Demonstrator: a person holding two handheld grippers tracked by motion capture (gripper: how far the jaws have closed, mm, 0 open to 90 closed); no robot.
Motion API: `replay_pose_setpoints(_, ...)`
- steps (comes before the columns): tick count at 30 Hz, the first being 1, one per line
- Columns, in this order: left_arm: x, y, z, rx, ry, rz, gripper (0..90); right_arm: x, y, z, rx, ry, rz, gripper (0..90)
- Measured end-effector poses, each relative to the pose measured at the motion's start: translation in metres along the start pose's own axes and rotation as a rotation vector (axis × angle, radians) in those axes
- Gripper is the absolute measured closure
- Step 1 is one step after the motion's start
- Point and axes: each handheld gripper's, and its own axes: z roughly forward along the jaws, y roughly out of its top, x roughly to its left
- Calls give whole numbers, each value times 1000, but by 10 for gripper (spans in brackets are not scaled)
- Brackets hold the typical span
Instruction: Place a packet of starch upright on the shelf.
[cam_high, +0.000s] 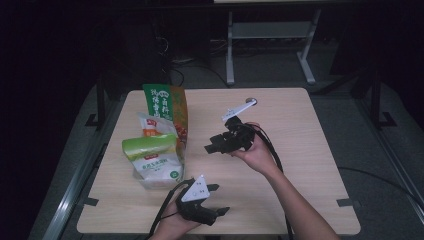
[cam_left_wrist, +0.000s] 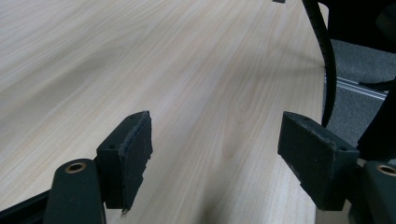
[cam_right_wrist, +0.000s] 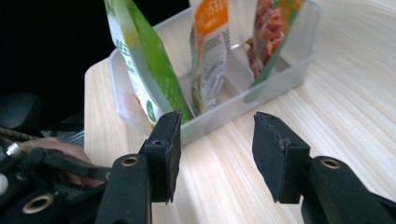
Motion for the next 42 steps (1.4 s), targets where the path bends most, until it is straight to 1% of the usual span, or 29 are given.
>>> replay_pose_setpoints(2, 0, 0, 0, 3, -1, 4, 260, -2, -3, -4, 0, -11, 13, 502)
replay_pose_setpoints(6, 1, 1, -1, 9, 3, 13, 260, -5, -8, -13, -1, -32, 15, 493)
replay_pose_setpoints(9, 1, 0, -1, 2, 4, 4, 260, -9, -14, -20, -2, -45, 27, 486)
replay_pose_setpoints(11, 2, 0, -1, 2, 6, 6, 260, -11, -17, -25, -3, -57, 32, 484)
replay_pose_setpoints(12, 3, 1, -1, 3, 8, 14, 260, -12, -19, -28, -6, -61, 34, 483)
replay_pose_setpoints(14, 2, 0, -1, 2, 5, 3, 259, -14, -23, -32, -6, -70, 44, 480)
replay_pose_setpoints(20, 2, 0, -1, 8, 7, 7, 260, -19, -38, -46, -10, -96, 74, 469)
replay_pose_setpoints(21, 2, 0, 0, 4, 6, 4, 259, -20, -40, -48, 2, -96, 83, 464)
replay_pose_setpoints(22, 2, 0, 0, 0, 7, 3, 259, -20, -43, -49, -3, -104, 84, 464)
replay_pose_setpoints(23, 2, 0, 0, -5, 7, -2, 259, -20, -46, -51, -4, -103, 93, 464)
replay_pose_setpoints(24, 3, 0, 0, -4, 11, 16, 260, -21, -48, -53, -2, -107, 95, 463)
replay_pose_setpoints(25, 3, 0, -1, 3, 9, 11, 259, -21, -51, -54, -2, -108, 101, 463)
replay_pose_setpoints(27, 3, 0, -1, -1, 9, -1, 259, -22, -56, -57, -3, -111, 111, 461)
replay_pose_setpoints(29, 3, 0, -1, -2, 10, -1, 259, -23, -60, -59, 8, -120, 116, 454)
replay_pose_setpoints(30, 4, 0, -2, 3, 11, -1, 259, -22, -62, -61, 6, -119, 125, 454)
replay_pose_setpoints(32, 4, 0, -2, -2, 12, -6, 259, -23, -67, -64, 3, -124, 125, 454)
replay_pose_setpoints(37, 5, 0, -2, 1, 13, -3, 259, -24, -79, -70, 7, -135, 151, 452)
replay_pose_setpoints(38, 5, 0, -2, 0, 12, -5, 259, -25, -81, -71, 1, -134, 150, 452)
replay_pose_setpoints(40, 5, 0, -3, 0, 14, -6, 258, -25, -85, -73, 3, -137, 162, 452)
replay_pose_setpoints(41, 5, 0, -3, 0, 14, -6, 259, -26, -87, -73, 7, -140, 161, 453)
replay_pose_setpoints(42, 6, 0, -3, 8, 14, 1, 259, -26, -89, -74, 7, -144, 168, 452)
